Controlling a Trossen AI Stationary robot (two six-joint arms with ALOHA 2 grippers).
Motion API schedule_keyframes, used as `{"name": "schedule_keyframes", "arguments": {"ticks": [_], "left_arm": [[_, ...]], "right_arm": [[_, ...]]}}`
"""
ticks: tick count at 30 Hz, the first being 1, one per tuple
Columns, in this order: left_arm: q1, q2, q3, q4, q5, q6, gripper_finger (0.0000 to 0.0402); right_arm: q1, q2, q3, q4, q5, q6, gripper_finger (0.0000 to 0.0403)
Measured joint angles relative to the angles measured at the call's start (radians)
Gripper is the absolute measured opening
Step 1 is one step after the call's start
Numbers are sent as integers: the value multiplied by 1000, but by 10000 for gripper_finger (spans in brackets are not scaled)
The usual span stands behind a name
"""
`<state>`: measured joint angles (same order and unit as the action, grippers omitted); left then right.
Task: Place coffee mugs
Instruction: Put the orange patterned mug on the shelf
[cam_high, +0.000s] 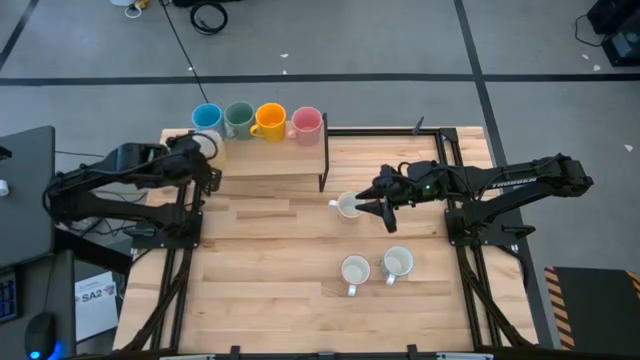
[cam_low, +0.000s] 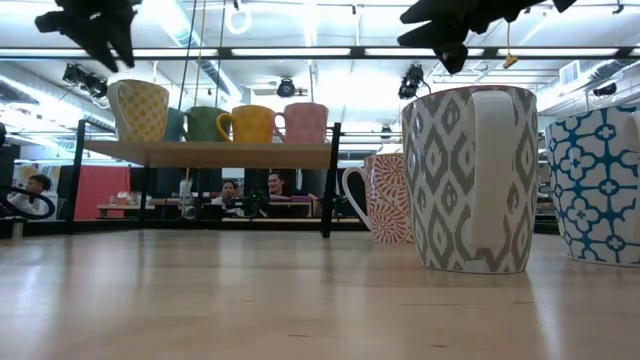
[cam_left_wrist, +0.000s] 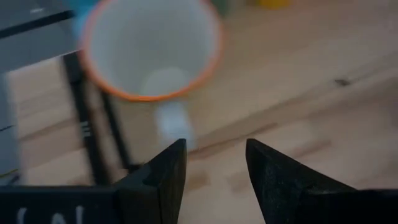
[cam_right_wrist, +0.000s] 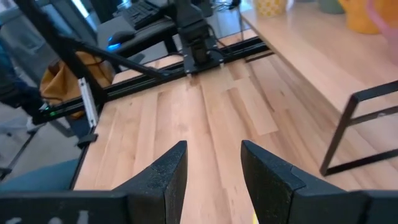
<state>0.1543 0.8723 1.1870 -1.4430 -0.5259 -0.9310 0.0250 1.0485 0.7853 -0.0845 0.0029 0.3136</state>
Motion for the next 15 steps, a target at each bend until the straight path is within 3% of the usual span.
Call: {"name": "schedule_keyframes", "arguments": {"ticks": [7,15], "left_arm": [[-204,-13,0,212,-48,25,174],[-429,80,0,576,-102,288,174]], "right_arm": [[-2,5,0,0,34,-1,156],[-37,57,0,-57,117,140,156]]}}
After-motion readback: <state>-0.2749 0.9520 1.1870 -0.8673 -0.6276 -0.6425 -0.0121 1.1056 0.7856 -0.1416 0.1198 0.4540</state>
